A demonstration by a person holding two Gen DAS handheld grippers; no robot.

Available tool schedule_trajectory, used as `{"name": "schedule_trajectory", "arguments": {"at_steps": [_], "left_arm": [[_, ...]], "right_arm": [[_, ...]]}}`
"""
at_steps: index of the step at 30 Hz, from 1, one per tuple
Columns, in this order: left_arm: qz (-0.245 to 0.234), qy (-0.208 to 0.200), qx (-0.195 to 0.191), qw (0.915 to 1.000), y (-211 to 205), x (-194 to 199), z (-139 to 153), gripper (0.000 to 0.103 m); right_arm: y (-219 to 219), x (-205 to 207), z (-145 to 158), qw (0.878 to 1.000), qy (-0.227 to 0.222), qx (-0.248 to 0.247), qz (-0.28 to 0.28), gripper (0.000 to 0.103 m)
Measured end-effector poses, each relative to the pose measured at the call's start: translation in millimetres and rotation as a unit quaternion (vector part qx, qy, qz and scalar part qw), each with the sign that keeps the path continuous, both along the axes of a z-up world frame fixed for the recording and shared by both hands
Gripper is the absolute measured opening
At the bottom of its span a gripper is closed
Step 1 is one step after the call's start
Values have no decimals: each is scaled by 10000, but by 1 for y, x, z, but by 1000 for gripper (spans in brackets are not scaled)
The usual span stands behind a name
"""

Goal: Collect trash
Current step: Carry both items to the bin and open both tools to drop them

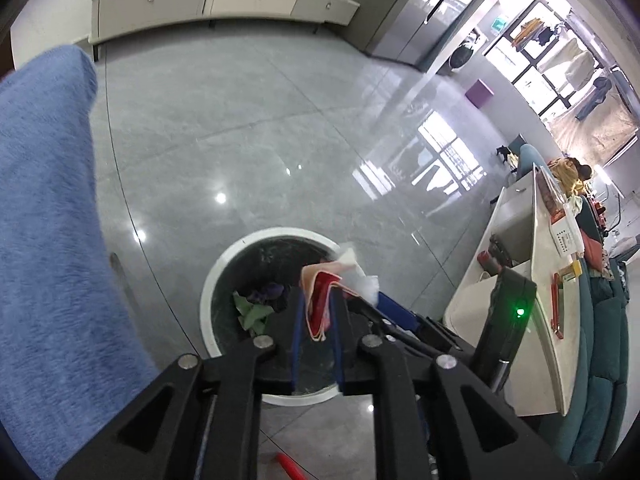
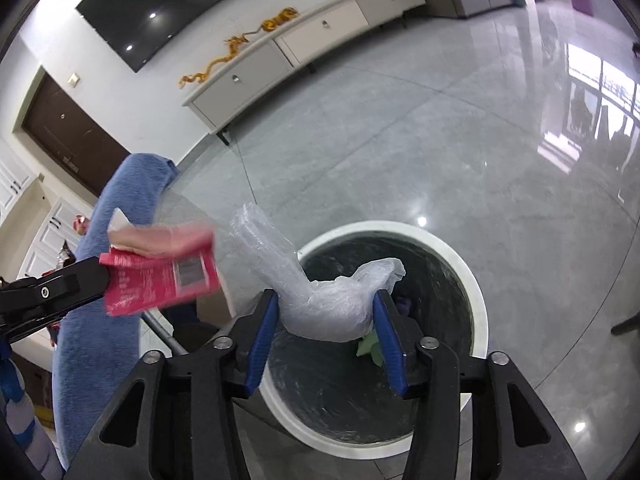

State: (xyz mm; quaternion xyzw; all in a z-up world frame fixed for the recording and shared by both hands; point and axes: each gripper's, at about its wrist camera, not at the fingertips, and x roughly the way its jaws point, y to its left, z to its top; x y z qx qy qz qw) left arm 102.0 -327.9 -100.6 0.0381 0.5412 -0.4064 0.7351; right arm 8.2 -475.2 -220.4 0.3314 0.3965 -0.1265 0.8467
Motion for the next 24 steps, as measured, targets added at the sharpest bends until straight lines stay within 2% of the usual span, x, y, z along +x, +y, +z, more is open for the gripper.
{"name": "schedule_trajectory", "arguments": {"at_steps": [1, 2, 3, 5, 15, 24], "left_arm": [[4, 64, -5, 10000, -1, 0, -4, 28], [19, 71, -15, 10000, 1, 0, -5, 44], [48, 60, -30, 10000, 1, 0, -7, 51], [56, 85, -38, 9999, -1, 0, -7, 52], [107, -165, 87, 9998, -1, -8, -3, 52], [148, -929, 164, 9954, 19, -28, 19, 52]], "right_arm": [[0, -3, -3, 10000, 21, 17, -14, 53], [-2, -1, -6, 10000, 42, 40, -31, 56], [-3, -1, -9, 10000, 56, 63, -53, 58], [-5, -3, -13, 9999, 82, 72, -88, 61], [-10, -5, -19, 9995, 169, 107, -229, 62], [0, -8, 3, 9997, 22, -109, -205, 62]]}}
